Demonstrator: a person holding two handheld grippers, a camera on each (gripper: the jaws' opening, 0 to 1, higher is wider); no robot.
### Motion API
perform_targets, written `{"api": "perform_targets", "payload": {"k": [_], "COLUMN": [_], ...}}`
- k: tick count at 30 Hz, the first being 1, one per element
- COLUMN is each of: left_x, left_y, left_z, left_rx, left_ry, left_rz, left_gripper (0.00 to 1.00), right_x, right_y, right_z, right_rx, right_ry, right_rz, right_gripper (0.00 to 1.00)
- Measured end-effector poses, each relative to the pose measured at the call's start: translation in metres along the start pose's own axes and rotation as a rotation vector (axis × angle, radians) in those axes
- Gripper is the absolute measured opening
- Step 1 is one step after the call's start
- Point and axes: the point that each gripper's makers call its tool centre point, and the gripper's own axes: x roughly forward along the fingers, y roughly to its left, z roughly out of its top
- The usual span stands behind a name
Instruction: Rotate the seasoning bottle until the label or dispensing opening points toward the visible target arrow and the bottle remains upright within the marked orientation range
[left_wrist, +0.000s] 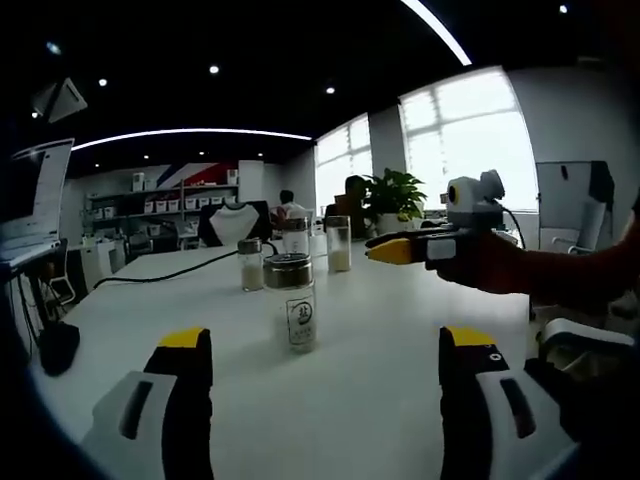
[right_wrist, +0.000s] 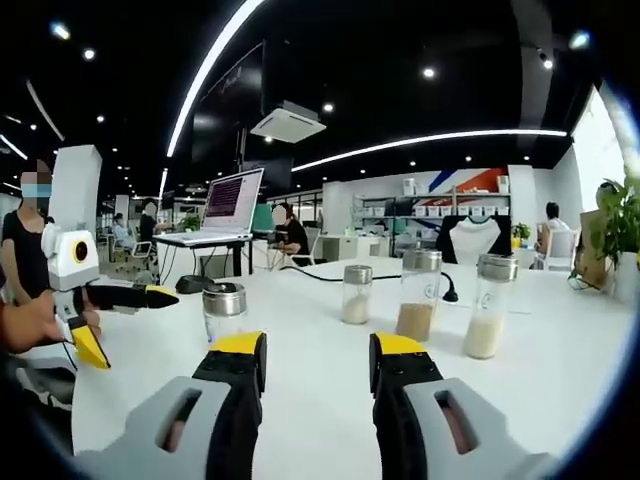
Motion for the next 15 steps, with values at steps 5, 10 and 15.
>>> {"api": "perform_targets", "payload": {"k": [5,10,15], "left_x": [-0.004,0.000,0.005], "left_y": [0.004,0.004,0.007], "left_z": [0.001,0.000,-0.001], "left_rx": [-0.018,-0.045,-0.065], "left_ry": [0.005,0.009,0.033], "left_rz": [0.003,0.000,0.025], "left_gripper": [0.99,1.00,1.00], "right_x": [0.016,0.032,0.054], "right_y": [-0.010,-0.015,-0.018], "right_z": [0.003,0.007,0.005], "right_rx": [-0.021,-0.056,-0.090], "right_ry": [0.009,0.020,0.040], "right_rz": [-0.002,-0.002,0.013], "right_gripper": [0.41,0.44,0.52]}}
